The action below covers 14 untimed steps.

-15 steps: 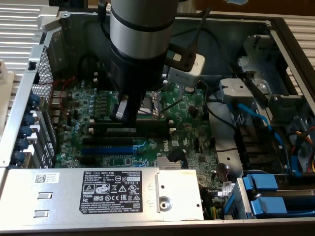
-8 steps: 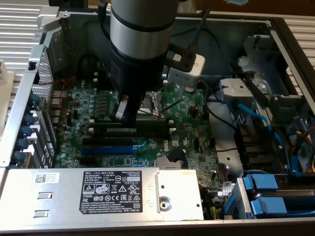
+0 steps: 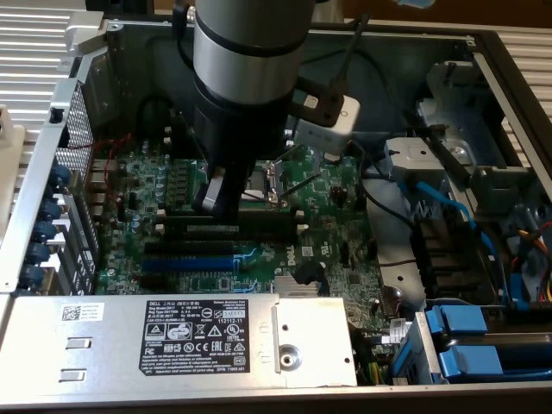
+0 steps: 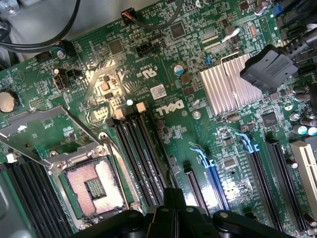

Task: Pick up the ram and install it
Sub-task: 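Press down the ram until it locks into place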

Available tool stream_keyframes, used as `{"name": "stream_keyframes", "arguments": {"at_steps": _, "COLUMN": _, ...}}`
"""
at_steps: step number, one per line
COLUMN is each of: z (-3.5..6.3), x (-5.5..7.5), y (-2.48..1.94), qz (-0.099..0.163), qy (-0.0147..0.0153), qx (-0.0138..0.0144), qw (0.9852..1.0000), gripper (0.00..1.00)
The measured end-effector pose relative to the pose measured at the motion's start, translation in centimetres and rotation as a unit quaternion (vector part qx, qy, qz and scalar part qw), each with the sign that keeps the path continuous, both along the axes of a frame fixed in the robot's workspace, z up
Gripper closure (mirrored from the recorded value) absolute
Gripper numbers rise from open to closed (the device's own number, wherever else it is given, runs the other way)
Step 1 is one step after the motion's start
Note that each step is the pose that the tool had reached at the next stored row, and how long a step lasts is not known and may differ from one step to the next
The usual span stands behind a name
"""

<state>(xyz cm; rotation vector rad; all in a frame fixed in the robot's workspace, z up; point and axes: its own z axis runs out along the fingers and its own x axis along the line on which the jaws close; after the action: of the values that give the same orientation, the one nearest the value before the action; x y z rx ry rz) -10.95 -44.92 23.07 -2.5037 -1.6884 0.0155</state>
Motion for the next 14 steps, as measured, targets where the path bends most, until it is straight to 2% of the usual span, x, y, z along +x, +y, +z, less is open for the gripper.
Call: {"name": "stream_keyframes", "arguments": {"at_steps": 14, "z": 0.00, "x": 0.15, "y": -0.05, "qz": 0.000, "qy": 0.0016, "qx": 0.0007, "qw": 1.0000, "gripper": 0.89}}
